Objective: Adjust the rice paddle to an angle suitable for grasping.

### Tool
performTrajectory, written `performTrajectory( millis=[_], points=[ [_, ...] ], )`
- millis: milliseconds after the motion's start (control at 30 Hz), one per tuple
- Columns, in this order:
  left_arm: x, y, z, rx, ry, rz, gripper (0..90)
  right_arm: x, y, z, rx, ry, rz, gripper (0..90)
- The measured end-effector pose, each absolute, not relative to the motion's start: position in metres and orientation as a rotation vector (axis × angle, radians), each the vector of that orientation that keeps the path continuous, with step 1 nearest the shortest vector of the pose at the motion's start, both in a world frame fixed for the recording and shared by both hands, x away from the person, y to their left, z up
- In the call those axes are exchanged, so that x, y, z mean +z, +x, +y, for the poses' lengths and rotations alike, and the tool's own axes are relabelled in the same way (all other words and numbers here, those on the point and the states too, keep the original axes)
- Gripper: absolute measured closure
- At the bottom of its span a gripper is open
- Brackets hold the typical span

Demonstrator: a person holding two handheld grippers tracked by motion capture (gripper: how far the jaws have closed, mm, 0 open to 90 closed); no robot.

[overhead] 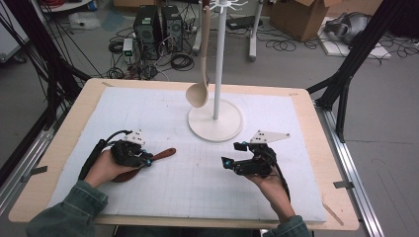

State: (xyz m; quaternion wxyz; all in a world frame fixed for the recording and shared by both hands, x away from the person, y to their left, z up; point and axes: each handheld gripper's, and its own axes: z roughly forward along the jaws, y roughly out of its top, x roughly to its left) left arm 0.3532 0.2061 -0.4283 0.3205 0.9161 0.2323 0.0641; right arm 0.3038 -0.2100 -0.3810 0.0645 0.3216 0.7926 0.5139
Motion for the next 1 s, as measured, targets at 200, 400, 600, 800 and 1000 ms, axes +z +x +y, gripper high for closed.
performTrajectory(
  millis=[200, 400, 600, 800, 1000],
  points=[
    [-0.429, 0.351, 0.203, 0.204, 2.412, 0.601, 77.0, -0.381, 0.304, -0.209, 1.549, 0.967, 2.396, 22.4],
    [-0.428, 0.351, 0.202, 0.197, 2.412, 0.617, 77.9, -0.382, 0.304, -0.205, 1.543, 0.955, 2.406, 22.3],
    [-0.427, 0.349, 0.204, 0.185, 2.389, 0.625, 78.0, -0.384, 0.305, -0.203, 1.534, 0.966, 2.414, 22.3],
    [-0.419, 0.346, 0.208, 0.177, 2.347, 0.604, 78.0, -0.385, 0.306, -0.196, 1.518, 0.95, 2.439, 22.3],
    [-0.411, 0.343, 0.211, 0.165, 2.298, 0.579, 78.0, -0.383, 0.307, -0.189, 1.52, 0.932, 2.438, 22.8]
  ],
)
